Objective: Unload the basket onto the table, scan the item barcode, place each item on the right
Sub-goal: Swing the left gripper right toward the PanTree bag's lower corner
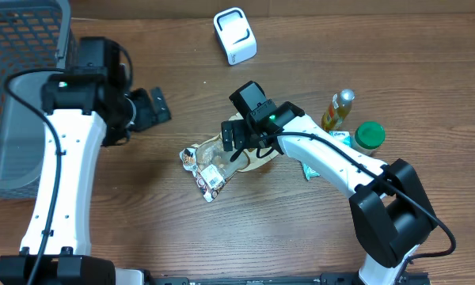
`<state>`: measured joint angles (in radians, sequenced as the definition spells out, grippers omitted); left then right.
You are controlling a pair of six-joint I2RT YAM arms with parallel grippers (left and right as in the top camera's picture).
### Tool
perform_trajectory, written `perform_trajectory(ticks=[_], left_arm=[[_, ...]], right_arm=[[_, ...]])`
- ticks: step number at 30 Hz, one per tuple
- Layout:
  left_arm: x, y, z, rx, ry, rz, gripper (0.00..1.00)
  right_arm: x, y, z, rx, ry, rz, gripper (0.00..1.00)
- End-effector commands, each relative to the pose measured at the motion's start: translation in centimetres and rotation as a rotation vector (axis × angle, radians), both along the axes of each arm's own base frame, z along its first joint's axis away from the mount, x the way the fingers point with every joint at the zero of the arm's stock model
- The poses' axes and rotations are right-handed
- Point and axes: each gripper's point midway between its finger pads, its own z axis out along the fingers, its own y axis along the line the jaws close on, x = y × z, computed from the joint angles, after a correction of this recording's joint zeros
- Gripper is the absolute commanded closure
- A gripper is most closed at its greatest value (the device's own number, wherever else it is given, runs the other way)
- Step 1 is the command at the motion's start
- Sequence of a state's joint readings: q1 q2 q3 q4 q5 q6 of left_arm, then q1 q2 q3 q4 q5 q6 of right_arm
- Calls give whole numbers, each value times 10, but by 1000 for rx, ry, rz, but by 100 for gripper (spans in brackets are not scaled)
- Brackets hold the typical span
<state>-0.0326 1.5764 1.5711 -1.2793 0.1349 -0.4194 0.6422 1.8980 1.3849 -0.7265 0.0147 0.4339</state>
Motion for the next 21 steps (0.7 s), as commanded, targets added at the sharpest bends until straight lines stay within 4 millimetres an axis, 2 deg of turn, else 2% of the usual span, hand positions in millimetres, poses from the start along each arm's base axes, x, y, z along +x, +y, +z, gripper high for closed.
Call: perform_trajectory(ticks=[1, 3, 6, 11, 15, 16, 18, 19, 21], left_arm=[[-13, -26, -24, -53, 87, -48, 0], [-21, -32, -38, -31, 122, -70, 0], [-22, -34, -49, -1, 122, -85, 0], [-3, -23, -49, 64, 47, -64, 0], [-4, -23, -50, 59, 50, -59, 0], [-6, -25, -53, 59, 59, -62, 18], [-10, -27, -63, 62, 75, -72, 81], [-13, -29, -68, 62, 84, -74, 90], [-21, -32, -82, 59, 114, -76, 96]], right_arm=[[0, 1, 6, 13, -12, -4, 0], [0, 1, 6, 13, -12, -5, 0], [0, 1, 6, 14, -12, -4, 0], [5, 5, 9, 29, -33, -4, 0], [4, 4, 8, 26, -28, -4, 0], [3, 4, 8, 24, -25, -4, 0], [2, 3, 8, 22, -23, -4, 0], [3, 3, 8, 22, -23, -4, 0], [3, 4, 8, 24, -27, -4, 0]])
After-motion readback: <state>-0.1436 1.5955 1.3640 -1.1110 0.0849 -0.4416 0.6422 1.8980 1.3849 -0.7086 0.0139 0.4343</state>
